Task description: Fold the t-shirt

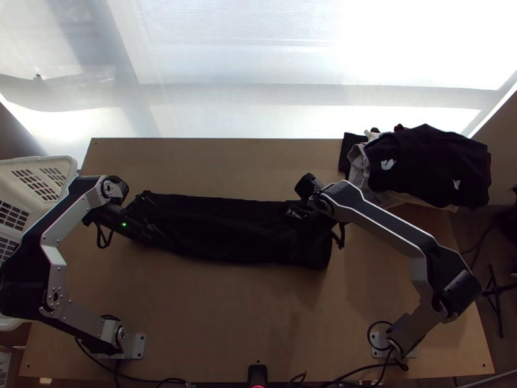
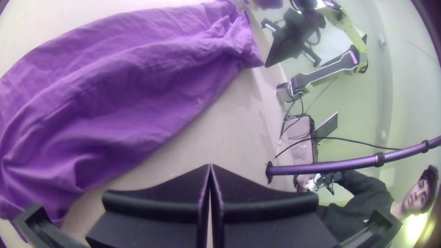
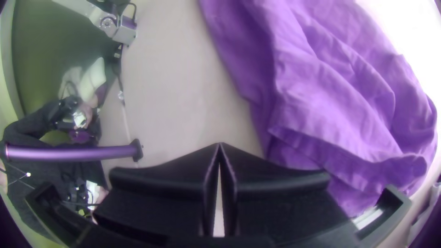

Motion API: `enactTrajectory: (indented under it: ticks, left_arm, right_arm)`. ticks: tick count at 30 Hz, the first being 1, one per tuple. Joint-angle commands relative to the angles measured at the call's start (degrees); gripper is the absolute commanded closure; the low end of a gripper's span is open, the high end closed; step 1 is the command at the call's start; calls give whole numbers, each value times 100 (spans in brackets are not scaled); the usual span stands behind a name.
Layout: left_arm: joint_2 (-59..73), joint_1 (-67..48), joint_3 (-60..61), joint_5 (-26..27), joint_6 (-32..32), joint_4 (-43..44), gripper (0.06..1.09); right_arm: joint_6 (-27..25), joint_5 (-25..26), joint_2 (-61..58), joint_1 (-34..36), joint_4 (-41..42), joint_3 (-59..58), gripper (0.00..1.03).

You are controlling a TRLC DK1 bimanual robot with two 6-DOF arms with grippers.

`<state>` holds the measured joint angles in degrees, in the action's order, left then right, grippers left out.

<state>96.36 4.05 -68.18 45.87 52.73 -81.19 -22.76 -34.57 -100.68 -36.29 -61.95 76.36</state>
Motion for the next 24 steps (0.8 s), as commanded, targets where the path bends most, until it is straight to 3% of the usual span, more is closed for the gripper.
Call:
enactTrajectory:
  ticks: [1, 3, 5, 6, 9, 12, 16, 21, 24]
  left_arm:
    - [-187, 25, 165, -306, 123, 24, 74]
    - [-442, 87, 209, -526, 141, 209, 37]
    - [-653, 148, 341, -913, 167, 525, 14]
    - [-794, 148, 481, -1273, 176, 797, 10]
    - [-1295, 192, 982, -1915, 229, 1668, 10]
    - [-1778, 69, 1650, -2917, 475, 2713, 10]
    - [-2156, -80, 2213, -3541, 800, 3751, 10]
    - [-2727, -353, 2802, -4042, 958, 5271, 10]
    - [-3149, -608, 2995, -4033, 783, 5385, 10]
  right_arm:
    - [-9, -33, -355, -62, 122, 310, 100]
    - [-18, -33, -364, -62, 131, 354, 100]
    - [-26, -33, -364, -53, 157, 362, 100]
    - [-26, -41, -373, -44, 201, 354, 100]
    - [-61, -112, -470, -27, 263, 336, 100]
    - [-79, -270, -619, 8, 342, 354, 100]
    - [-114, -305, -760, 52, 439, 380, 100]
    - [-132, -375, -786, 175, 439, 424, 100]
    - [-185, -428, -812, 281, 439, 380, 100]
